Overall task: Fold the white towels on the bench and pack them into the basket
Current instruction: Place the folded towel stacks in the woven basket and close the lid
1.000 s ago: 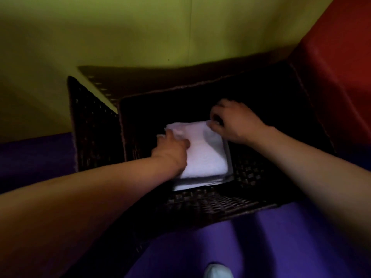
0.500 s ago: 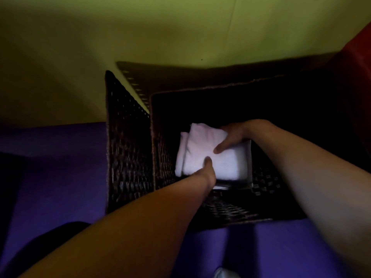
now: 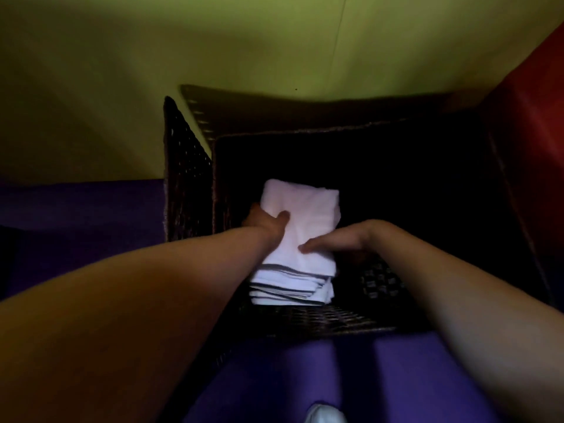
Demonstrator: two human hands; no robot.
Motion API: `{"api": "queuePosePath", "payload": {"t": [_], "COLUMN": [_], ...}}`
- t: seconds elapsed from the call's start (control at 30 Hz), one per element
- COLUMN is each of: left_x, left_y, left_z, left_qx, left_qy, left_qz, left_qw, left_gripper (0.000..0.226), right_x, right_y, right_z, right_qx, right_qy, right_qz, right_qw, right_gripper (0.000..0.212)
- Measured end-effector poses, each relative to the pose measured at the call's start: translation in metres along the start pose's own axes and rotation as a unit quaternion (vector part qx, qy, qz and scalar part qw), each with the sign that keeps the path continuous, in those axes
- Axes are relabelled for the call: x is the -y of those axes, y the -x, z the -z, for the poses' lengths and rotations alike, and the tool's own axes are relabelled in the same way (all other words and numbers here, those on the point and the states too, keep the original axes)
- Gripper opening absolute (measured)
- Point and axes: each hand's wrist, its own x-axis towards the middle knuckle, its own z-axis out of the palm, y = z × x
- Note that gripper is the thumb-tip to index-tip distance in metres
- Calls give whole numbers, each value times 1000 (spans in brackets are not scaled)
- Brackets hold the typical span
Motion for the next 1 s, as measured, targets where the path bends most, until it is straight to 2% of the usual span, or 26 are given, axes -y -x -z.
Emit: {"api": "queuePosePath", "payload": {"t": [0.03,0.07,0.1,0.17,0.23,0.27,0.33,0.37,0.4,0.43,0.47,0.5,0.53,0.57,0.6,0.67,0.77,0.87,1.0], "left_x": [-3,-6,-10,-19,-32,-37,-42,-42,-39,-33,-26,-20,-11,-2,6,17,29,31,31], "left_y": [-1,0,4,13,32,44,73,85,93,105,114,116,108,102,99,95,96,92,94], "left_z": [2,3,4,6,15,24,53,72,92,102,110,122,131,136,137,125,102,93,87], "left_qx": [0,-5,-11,-20,2,15,-21,-80,-155,-228,-273,-277,-248,-196,-131,-24,37,18,-15], "left_qy": [-59,-104,-147,-220,-281,-312,-334,-331,-315,-293,-272,-244,-202,-168,-157,-122,-83,-109,-141], "left_qz": [1,-1,-11,-47,-110,-173,-363,-458,-515,-524,-489,-413,-321,-239,-213,-261,-288,-296,-294], "left_qw": [998,995,989,974,953,934,870,821,782,767,783,833,891,936,955,957,953,949,945], "left_gripper": [78,79,80,81,79,75,64,61,61,64,68,73,78,82,84,78,85,89,82], "right_x": [-1,-2,0,5,5,4,3,2,1,-12,-27,-34,-36,-37,-37,-37,-43,-47,-36], "right_y": [-8,-13,-8,9,16,17,19,20,19,24,31,33,34,37,36,36,34,40,55], "right_z": [-5,-8,-12,-20,-20,-19,-20,-19,-18,-14,-10,-8,-6,-7,-8,-10,-11,-9,-11], "right_qx": [-11,-32,-63,-109,-136,-147,-202,-247,-293,-332,-369,-400,-418,-424,-424,-430,-451,-479,-505], "right_qy": [8,17,23,35,38,36,19,-15,-41,-49,-44,-29,-23,-23,-30,-37,-21,0,10], "right_qz": [6,22,41,59,71,79,112,121,131,136,139,145,156,168,181,187,183,173,188], "right_qw": [1000,999,997,992,988,985,973,961,946,932,918,904,895,890,887,882,873,861,842], "right_gripper": [124,127,120,86,65,61,77,91,100,101,96,91,87,85,82,68,62,64,59]}}
